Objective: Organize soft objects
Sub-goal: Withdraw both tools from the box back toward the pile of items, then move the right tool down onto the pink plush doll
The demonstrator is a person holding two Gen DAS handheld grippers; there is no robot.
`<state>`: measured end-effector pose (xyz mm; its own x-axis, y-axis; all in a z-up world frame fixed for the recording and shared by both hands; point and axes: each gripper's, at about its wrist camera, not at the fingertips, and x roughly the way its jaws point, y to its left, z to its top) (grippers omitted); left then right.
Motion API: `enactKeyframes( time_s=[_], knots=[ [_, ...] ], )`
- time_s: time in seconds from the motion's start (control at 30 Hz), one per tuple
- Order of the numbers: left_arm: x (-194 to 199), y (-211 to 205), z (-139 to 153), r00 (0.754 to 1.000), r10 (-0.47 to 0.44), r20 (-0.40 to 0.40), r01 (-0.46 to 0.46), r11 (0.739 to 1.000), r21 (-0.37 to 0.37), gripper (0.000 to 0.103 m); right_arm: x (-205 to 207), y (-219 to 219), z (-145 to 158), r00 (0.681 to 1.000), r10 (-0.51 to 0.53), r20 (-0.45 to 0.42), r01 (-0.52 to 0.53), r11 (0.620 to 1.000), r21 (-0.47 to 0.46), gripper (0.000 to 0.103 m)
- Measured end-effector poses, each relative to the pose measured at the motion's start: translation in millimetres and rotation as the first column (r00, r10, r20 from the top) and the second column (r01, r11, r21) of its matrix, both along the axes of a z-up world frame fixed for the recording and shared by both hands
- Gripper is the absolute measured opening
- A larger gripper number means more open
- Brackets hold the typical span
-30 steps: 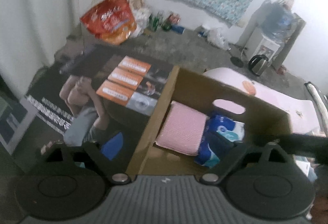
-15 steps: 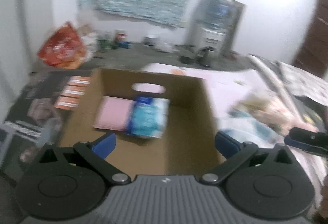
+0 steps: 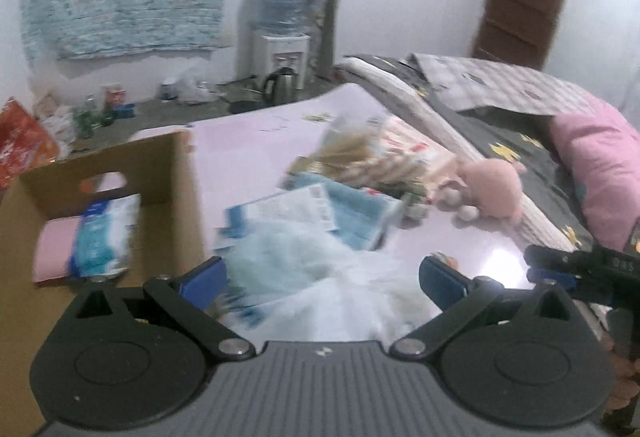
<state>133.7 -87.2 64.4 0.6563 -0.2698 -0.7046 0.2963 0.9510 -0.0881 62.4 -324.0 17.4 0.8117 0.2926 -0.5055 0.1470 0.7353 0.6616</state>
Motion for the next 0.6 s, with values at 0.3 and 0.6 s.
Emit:
enactKeyframes(
  time_s=[0.3,0.6],
  knots=[
    [20.7,-78.4,-31.3,0.999,-0.039,0.006,0.039,0.998,0.044,0.101,49.7,-89.4,-18.4,0.98,-0.199,0.023,0.201,0.974,-0.105,0.083],
    [38.5,-118.7,-58.0,0.999,-0.042,0.014,0.041,0.995,0.096,0.08,126.2,-134.6,-55.7,0.988,-0.154,-0.015,0.15,0.977,-0.149,0.082]
  ],
)
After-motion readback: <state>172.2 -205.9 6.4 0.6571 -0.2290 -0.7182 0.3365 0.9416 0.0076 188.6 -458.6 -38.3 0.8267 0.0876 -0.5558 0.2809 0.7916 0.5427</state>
